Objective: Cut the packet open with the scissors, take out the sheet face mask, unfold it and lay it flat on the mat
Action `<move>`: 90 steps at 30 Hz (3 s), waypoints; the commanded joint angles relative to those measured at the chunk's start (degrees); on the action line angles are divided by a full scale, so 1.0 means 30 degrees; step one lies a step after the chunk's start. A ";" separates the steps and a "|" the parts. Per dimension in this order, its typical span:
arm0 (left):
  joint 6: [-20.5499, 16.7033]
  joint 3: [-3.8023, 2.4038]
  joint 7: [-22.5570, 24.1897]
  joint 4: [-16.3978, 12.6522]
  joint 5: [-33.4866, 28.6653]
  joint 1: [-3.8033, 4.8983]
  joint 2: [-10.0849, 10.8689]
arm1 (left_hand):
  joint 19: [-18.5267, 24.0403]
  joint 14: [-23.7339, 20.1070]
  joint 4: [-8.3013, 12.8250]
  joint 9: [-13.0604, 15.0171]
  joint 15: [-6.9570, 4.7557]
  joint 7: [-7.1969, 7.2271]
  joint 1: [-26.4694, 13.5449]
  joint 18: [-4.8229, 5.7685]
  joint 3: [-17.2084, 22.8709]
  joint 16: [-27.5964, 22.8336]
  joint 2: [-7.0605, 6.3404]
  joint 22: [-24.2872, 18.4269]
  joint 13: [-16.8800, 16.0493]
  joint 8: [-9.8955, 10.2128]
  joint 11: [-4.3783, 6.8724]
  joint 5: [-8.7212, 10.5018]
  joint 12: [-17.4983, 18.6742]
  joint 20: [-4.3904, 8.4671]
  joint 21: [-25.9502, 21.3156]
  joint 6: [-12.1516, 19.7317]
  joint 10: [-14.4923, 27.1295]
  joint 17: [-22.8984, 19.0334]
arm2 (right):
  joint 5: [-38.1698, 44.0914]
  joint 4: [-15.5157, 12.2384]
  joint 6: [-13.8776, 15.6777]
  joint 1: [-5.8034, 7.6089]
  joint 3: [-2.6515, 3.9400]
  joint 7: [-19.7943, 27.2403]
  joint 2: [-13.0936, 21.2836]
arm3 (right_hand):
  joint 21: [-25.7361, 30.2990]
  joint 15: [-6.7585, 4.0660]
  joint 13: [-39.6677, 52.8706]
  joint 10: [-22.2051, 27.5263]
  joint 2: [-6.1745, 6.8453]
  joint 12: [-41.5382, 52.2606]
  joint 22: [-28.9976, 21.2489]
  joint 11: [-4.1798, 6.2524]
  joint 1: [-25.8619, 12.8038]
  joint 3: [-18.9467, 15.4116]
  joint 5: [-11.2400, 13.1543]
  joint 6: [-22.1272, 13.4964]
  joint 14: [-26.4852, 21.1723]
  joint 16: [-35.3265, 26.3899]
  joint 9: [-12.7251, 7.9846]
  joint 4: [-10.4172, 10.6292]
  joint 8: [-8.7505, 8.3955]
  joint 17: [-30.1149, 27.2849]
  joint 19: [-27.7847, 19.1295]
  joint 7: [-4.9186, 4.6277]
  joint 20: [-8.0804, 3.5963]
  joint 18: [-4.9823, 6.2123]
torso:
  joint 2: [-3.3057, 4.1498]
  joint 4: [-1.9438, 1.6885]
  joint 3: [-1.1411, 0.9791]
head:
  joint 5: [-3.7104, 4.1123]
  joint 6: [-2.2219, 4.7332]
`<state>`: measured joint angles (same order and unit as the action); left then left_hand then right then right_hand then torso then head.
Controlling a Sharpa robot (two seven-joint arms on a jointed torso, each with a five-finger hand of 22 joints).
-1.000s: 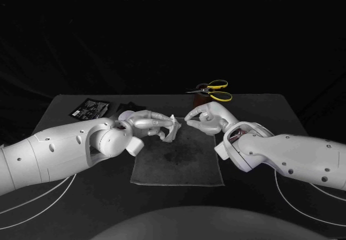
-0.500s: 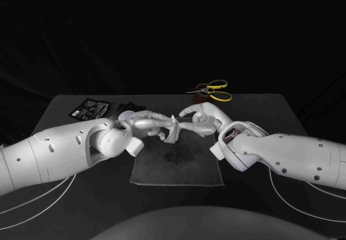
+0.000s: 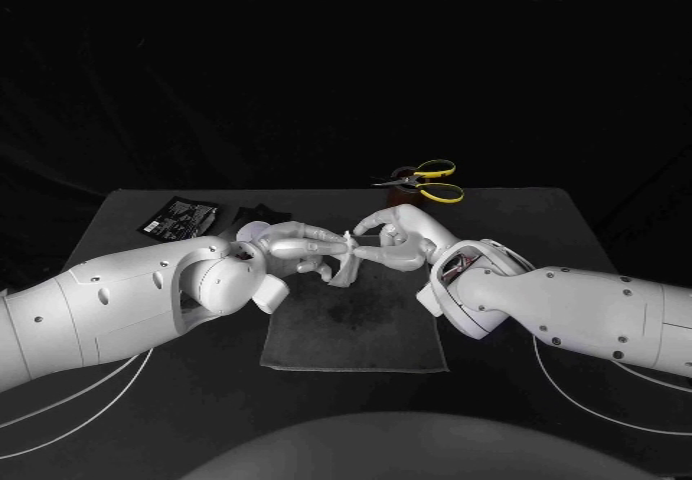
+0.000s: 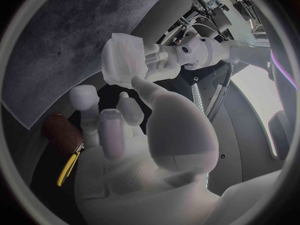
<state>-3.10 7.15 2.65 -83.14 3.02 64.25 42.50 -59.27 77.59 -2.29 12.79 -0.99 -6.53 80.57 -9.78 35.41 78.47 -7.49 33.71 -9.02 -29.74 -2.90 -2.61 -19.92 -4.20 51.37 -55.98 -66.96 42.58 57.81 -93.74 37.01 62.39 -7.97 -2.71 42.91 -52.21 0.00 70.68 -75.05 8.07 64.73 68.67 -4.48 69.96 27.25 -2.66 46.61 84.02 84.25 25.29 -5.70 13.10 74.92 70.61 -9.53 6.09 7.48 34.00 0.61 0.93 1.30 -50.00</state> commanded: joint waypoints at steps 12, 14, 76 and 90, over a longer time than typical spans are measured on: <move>0.0563 -0.0014 0.0100 -0.0121 -0.0086 0.0019 -0.0046 | 0.0108 -0.0024 0.0164 0.0945 -0.0071 -0.0024 -0.0075 -0.0248 0.0022 -0.0058 0.0113 0.0024 0.0001 -0.0072 0.0052 -0.0081 -0.0077 -0.0037 0.0078 -0.0088 -0.0084 -0.0031 | 0.1021 0.0403 -0.0380 -0.0023 -0.0001 -0.0459 -0.0278 | -0.0279 -0.0063 0.0152 -0.0275 -0.0571 0.0454 0.0151 0.0185 0.0419 0.0100 -0.0044 0.1145 0.1026 0.0135 -0.0247 -0.0248 0.0170 0.1293 0.0206 0.0169 -0.0059 0.0100 | -0.0004 0.0001 0.0006 | 0.0007 0.0001; 0.0587 -0.0014 0.0101 -0.0132 -0.0086 0.0019 -0.0047 | 0.0108 -0.0024 0.0164 0.0945 -0.0071 -0.0024 -0.0075 -0.0248 0.0022 -0.0058 0.0113 0.0024 0.0001 -0.0072 0.0052 -0.0081 -0.0077 -0.0037 0.0078 -0.0088 -0.0084 -0.0031 | 0.1070 0.0427 -0.0410 -0.0028 -0.0004 -0.0478 -0.0305 | -0.0307 -0.0079 0.0146 -0.0282 -0.0617 0.0474 0.0173 0.0202 0.0460 0.0144 -0.0044 0.1246 0.1033 0.0144 -0.0278 -0.0286 0.0166 0.1309 0.0227 0.0187 -0.0075 0.0094 | -0.0005 -0.0003 0.0008 | 0.0004 0.0001; 0.0588 -0.0031 0.0712 -0.0293 -0.0087 0.0021 0.0088 | 0.0283 -0.2314 -0.4842 0.0554 0.0963 -0.0894 -0.1273 -0.0246 -1.1795 -0.0006 -0.0132 -0.1065 -0.0708 0.0355 -0.0985 -0.0072 -0.3084 -0.1095 -0.1911 0.3030 0.4736 -0.3247 | 0.0150 0.0376 0.1199 -0.0066 -0.0016 0.1370 -0.0298 | -0.2358 -0.1080 0.2401 -0.2520 -0.2867 0.3652 0.1473 0.1386 0.0213 0.1075 -0.0039 0.4344 0.1460 0.0780 0.0093 0.0316 0.1856 0.2556 0.1537 0.1589 -0.0953 -0.0301 | 0.0006 0.0000 0.0009 | 0.0054 0.0001; -0.0121 -0.0034 -0.0003 -0.0229 -0.0086 0.0024 -0.0053 | 0.0037 -0.1985 -0.4854 0.0521 0.0686 -0.0518 -0.1883 -0.0261 -1.3175 0.0216 0.1103 -0.1055 -0.0794 -0.0278 -0.0653 -0.0069 -0.4226 -0.0896 -0.1924 0.2047 0.4290 -0.3058 | 0.0223 0.0116 0.0817 -0.0073 -0.0016 0.1458 -0.0335 | -0.2322 -0.1087 0.2423 -0.2538 -0.2859 0.3676 0.1456 0.1391 0.0226 0.1100 -0.0039 0.4342 0.1461 0.0782 0.0102 0.0293 0.1877 0.2560 0.1520 0.1592 -0.0963 -0.0295 | -0.0001 0.0012 -0.0009 | -0.0065 0.0001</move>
<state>-2.65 7.12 3.08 -83.74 3.02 64.25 42.56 -58.78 71.47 -16.76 14.43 1.22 -8.17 75.01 -9.93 -3.72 78.93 -4.75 30.52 -11.36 -30.31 -4.85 -2.65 -32.29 -6.77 45.65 -49.47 -53.72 33.39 57.89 -93.13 40.73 62.20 -8.04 0.94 42.00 -59.12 -2.76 74.92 -81.59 -0.23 75.61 72.93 -0.79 70.52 30.22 -2.61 59.14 83.91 86.25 24.98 -4.69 18.43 74.92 75.11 -4.71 3.40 6.43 34.00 0.62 0.93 1.15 -50.00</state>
